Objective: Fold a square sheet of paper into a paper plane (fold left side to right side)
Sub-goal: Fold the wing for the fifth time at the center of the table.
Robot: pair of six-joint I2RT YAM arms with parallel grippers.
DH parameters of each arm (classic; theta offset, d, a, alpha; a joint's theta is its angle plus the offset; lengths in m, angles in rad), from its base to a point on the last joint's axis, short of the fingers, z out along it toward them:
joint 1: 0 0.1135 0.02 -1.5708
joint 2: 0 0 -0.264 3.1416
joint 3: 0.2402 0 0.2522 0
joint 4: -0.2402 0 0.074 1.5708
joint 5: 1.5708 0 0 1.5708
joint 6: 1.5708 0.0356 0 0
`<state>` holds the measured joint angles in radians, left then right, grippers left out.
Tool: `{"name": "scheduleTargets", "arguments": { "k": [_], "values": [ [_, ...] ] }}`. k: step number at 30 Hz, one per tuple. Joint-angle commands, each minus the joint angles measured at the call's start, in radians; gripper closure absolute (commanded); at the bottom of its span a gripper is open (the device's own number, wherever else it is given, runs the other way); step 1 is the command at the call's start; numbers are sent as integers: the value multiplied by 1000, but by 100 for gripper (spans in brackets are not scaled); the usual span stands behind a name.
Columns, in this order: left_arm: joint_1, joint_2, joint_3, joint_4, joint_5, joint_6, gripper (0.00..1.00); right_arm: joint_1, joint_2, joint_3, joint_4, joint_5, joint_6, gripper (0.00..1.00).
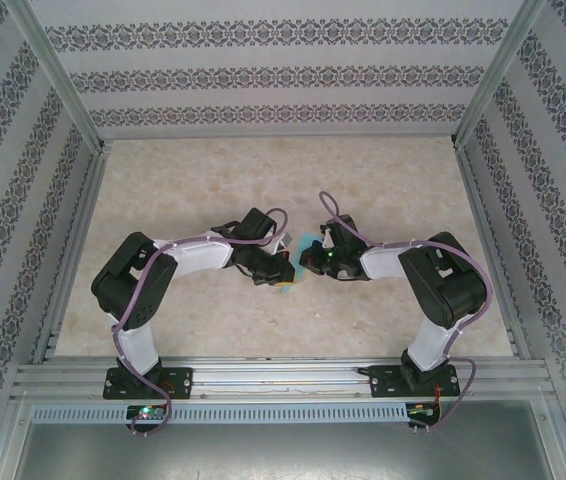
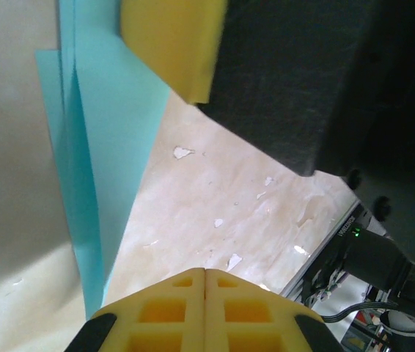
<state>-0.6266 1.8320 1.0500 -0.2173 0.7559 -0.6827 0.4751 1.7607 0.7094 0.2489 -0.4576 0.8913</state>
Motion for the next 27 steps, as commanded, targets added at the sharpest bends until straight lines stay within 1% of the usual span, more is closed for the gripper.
{"name": "scheduleTargets", "arguments": {
  "k": [1,11,23,27],
  "values": [
    [2,29,13,-4,12,-8,97,9,78,-41,-151,60,-25,100],
    [4,76,18,24,-14,-12,97,11,78,-41,-163,64,-33,100],
    [4,99,-12,74,26,-35,98,13,85,-36,-174,69,-38,100],
    [4,102,-28,81,22,-36,98,12,84,-34,-179,73,-38,100]
  ]
}}
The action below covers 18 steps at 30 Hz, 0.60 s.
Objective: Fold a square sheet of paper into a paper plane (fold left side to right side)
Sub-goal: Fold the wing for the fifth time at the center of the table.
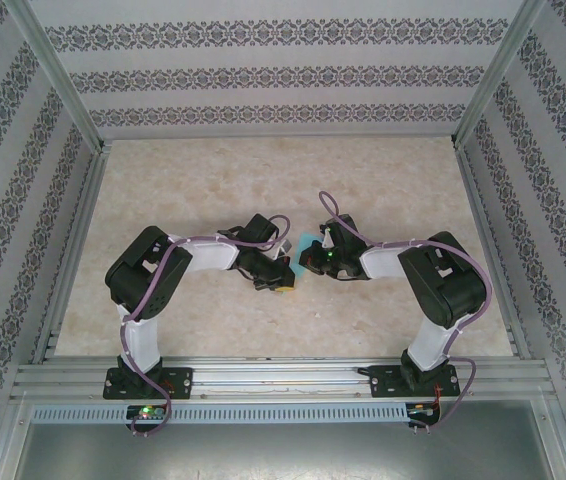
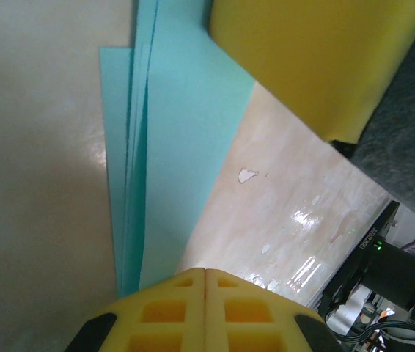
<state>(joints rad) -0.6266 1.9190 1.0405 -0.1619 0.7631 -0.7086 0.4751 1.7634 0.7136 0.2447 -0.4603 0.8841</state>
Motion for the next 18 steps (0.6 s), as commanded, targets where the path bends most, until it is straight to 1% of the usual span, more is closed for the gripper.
{"name": "scheduleTargets", "arguments": {
  "k": [1,18],
  "values": [
    [4,17,-22,30,15,-11,98,13,82,-39,-177,77,-32,100],
    [4,10,-96,38,-2,-8,98,13,76,-31,-221,100,-49,100]
  ]
}}
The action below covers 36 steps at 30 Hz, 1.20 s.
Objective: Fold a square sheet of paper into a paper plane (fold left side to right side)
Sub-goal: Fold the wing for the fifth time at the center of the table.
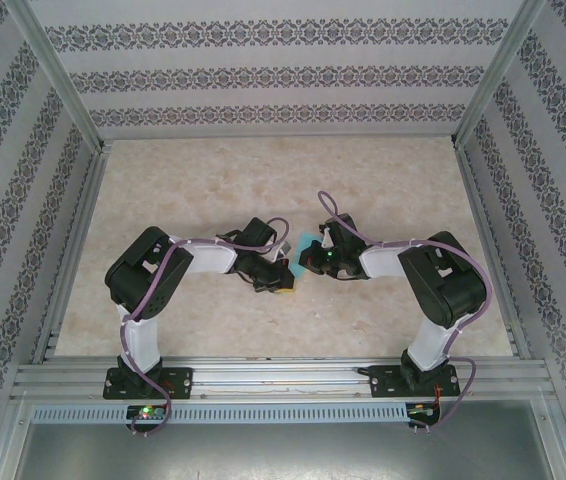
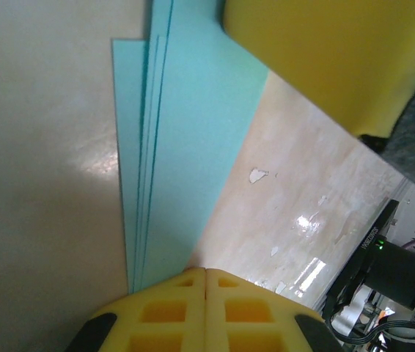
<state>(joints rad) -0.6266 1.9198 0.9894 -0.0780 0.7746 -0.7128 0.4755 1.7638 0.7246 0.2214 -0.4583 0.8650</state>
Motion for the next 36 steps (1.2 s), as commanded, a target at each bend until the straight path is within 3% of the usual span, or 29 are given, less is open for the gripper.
{"name": "scheduleTargets", "arguments": {
  "k": [1,14,23,36],
  "values": [
    [4,6,-51,-46,-16,-4,98,12,75,-40,-202,100,-30,100],
    [5,-89,-185,-39,-36,-17,98,13,75,-31,-230,107,-46,100],
    [34,-213,-119,-112,-38,10,99,20,68,-27,-229,99,-49,100],
    [39,-23,59,-12,37,-4,100,29,76,-16,-226,101,-36,100]
  ]
}}
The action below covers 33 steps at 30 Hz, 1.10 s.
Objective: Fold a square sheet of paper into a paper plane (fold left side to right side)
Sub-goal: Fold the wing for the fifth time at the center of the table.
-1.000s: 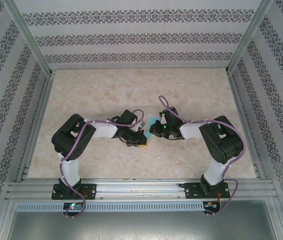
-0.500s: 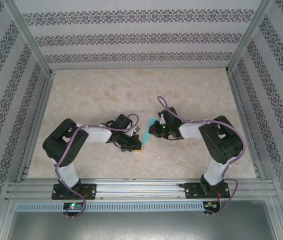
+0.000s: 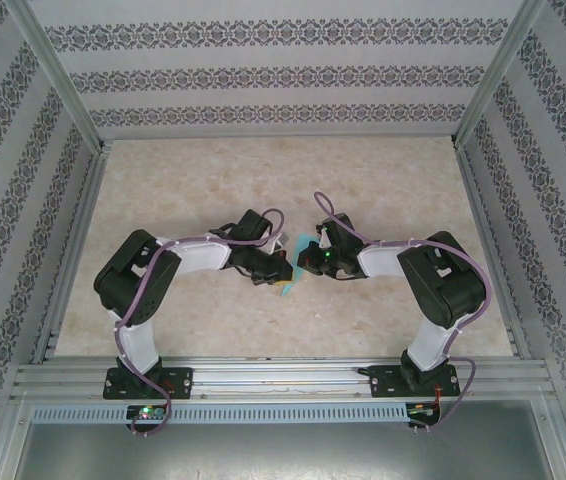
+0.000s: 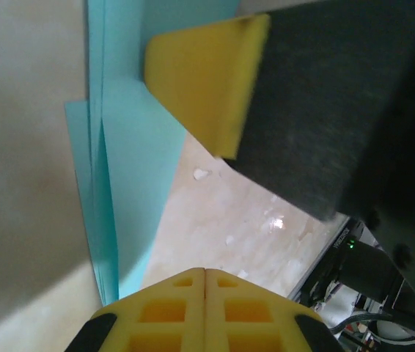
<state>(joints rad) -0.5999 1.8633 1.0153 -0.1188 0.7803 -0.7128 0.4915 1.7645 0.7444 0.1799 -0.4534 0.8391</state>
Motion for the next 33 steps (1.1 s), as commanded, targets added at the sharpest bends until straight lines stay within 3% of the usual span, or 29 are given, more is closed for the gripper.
{"name": "scheduleTargets", "arguments": {
  "k": [1,10,20,33],
  "values": [
    [12,45,40,35,38,-6,100,15,77,-34,-184,96,-9,100],
    [11,107,78,57,48,-10,100,17,85,-28,-185,96,-8,100],
    [11,166,101,36,-25,14,100,18,81,-34,-192,102,-11,100],
    [-13,64,-107,5,-45,29,100,6,99,0,-244,103,-58,100]
  ]
}}
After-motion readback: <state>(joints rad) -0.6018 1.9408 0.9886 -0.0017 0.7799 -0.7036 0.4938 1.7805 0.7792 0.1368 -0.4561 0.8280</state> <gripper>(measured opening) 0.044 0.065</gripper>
